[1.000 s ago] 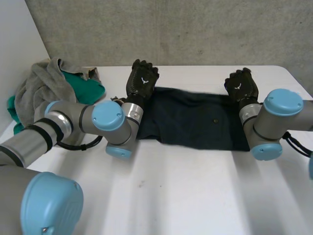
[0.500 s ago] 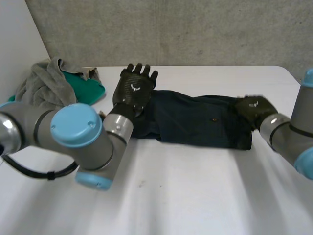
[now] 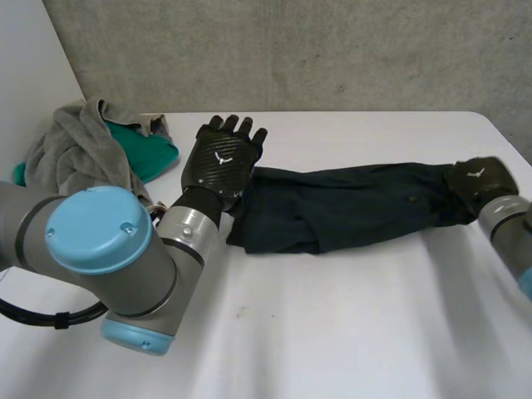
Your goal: Fold the laundry.
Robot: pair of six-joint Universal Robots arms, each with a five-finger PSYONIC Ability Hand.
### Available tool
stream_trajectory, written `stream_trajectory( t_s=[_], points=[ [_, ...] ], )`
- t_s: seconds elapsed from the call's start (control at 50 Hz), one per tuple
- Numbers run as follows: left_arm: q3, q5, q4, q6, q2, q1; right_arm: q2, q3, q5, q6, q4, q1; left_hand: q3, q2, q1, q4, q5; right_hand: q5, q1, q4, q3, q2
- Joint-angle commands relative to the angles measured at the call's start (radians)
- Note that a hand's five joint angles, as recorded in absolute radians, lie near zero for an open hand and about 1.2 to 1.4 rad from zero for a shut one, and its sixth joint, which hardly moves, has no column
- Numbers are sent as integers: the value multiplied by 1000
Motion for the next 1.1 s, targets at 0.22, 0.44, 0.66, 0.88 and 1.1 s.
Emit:
stream_trajectory(
  t_s=[0.22,0.44,0.66,0.88,1.1],
  points=[
    [-61,-3,0,-3,44,17,-26,-71,-312,-457,-184,184,-37,-28,-13,-29,-45,265,453,208,224,226],
    [-9,-5,10,-11,33,48,183,-75,-618,-454,-232,397,-37,-28,-13,-29,-45,265,453,208,224,226],
    [264,-43,-14,-5,-146,99,39,-80,-397,47,-232,405,-37,-28,-13,-29,-45,-957,-769,-1013,-998,-995],
    [511,34,-129,-112,-289,8,-83,-173,-196,590,-48,247,-36,-27,-12,-29,-45,-957,-769,-1013,-998,-995],
    [754,100,-391,-164,-513,-36,233,-452,-199,515,247,234,29,38,52,36,20,-957,-769,-1013,-998,-995]
  ],
)
